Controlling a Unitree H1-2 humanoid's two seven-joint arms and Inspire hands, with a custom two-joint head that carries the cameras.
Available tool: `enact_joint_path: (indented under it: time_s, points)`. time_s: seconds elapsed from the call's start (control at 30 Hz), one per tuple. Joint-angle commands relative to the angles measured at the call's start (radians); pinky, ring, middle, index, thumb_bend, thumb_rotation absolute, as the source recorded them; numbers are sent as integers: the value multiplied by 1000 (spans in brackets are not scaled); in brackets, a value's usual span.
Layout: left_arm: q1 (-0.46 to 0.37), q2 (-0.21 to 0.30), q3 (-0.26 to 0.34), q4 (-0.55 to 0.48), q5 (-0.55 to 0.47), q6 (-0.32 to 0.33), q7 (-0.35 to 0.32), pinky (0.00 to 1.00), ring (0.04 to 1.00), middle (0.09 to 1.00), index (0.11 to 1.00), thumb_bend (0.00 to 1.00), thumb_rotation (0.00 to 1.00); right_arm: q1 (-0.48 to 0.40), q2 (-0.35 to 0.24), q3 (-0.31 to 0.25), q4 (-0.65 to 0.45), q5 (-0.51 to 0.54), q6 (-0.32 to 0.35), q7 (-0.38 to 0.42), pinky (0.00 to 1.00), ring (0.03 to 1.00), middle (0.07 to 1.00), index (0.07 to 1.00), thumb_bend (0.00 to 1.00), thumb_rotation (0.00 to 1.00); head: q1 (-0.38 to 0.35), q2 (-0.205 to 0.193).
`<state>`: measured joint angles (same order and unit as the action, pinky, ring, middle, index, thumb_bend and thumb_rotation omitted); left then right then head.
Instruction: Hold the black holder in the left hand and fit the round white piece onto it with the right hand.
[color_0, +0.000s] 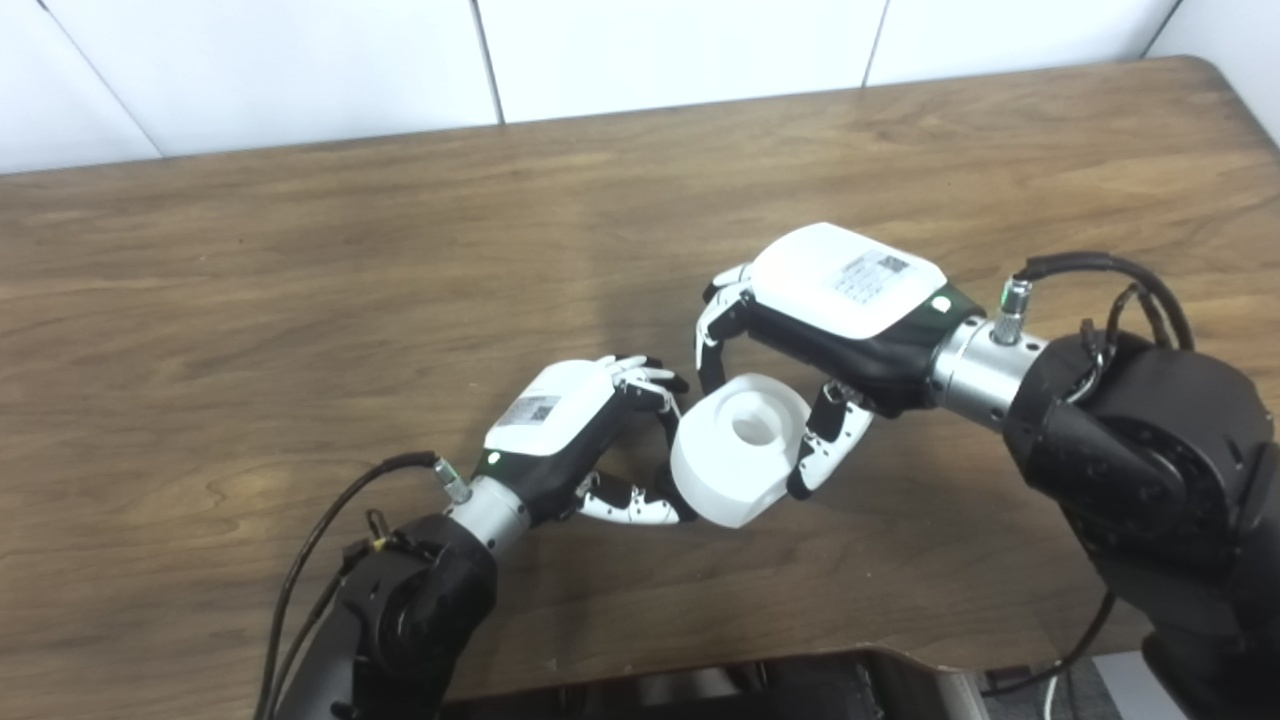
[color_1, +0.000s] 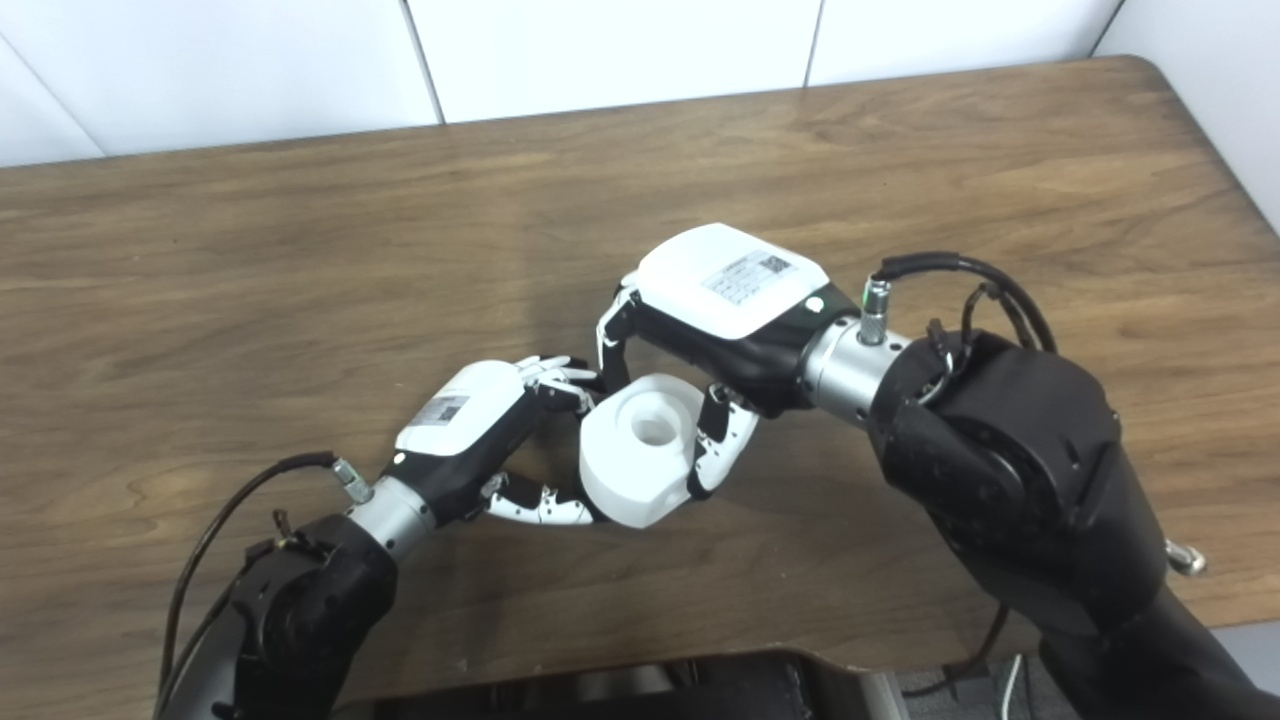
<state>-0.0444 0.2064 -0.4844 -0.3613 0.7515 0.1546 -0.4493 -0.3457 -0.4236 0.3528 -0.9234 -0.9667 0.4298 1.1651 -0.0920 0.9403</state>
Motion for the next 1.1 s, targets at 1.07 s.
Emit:
enact_joint_path:
  time_s: [1.07]
  points:
    - [-11,-1,-12,-13,9,20,-32,925,917,831,490,510,55,40,34,4,5,-102,-110,70,802,863,756,481,525,136,-4,0]
